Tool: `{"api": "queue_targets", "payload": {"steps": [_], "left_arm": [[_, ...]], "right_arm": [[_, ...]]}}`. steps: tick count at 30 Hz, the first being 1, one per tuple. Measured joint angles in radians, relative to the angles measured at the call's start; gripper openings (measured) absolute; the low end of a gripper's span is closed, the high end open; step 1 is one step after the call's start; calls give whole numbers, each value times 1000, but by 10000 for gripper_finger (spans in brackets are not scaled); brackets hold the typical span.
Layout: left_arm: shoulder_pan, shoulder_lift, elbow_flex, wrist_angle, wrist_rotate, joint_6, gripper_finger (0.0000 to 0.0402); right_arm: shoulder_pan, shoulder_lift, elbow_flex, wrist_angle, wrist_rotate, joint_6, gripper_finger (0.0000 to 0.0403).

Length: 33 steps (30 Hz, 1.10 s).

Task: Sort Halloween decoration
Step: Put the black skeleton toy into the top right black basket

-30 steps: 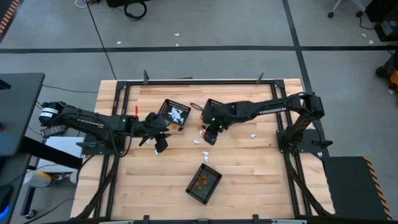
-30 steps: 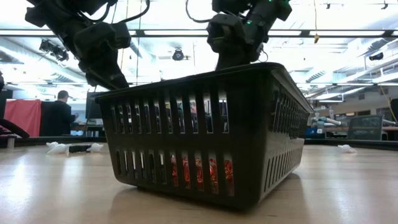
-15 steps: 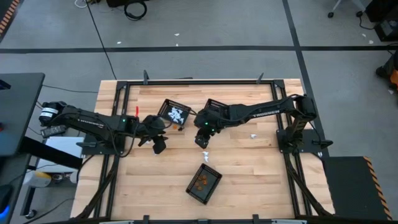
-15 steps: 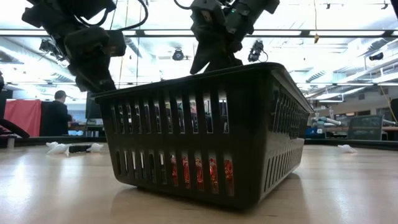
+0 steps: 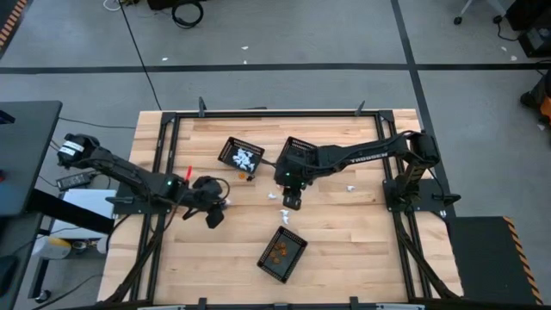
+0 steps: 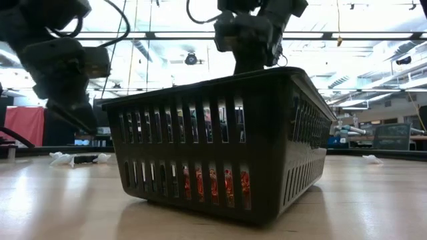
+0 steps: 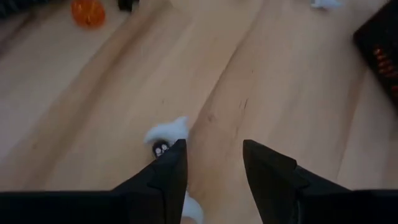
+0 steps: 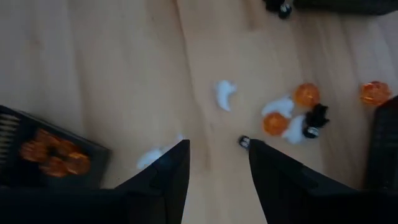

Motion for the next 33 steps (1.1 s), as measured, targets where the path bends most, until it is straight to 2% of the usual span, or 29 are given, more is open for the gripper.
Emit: {"api": "queue_targets", "payload": {"steps": [7, 14, 18, 25, 33], "left_arm": [[-24, 0, -21, 10, -85, -143, 164], [-24, 0, -20, 70, -122, -160, 164], [-21, 0, -20, 76, -121, -173, 164], [-21, 0, -20, 82, -121, -175, 164], [-21, 0, -20, 81, -117, -174, 164]], "right_arm": [[-6, 41, -94, 118, 20, -110, 180], [-40, 151, -93, 111, -2, -155, 210], [-60, 199, -93, 95, 35, -155, 215], [-69, 211, -93, 109, 23, -210, 201], [-83, 216, -95, 169, 14, -202, 172]]}}
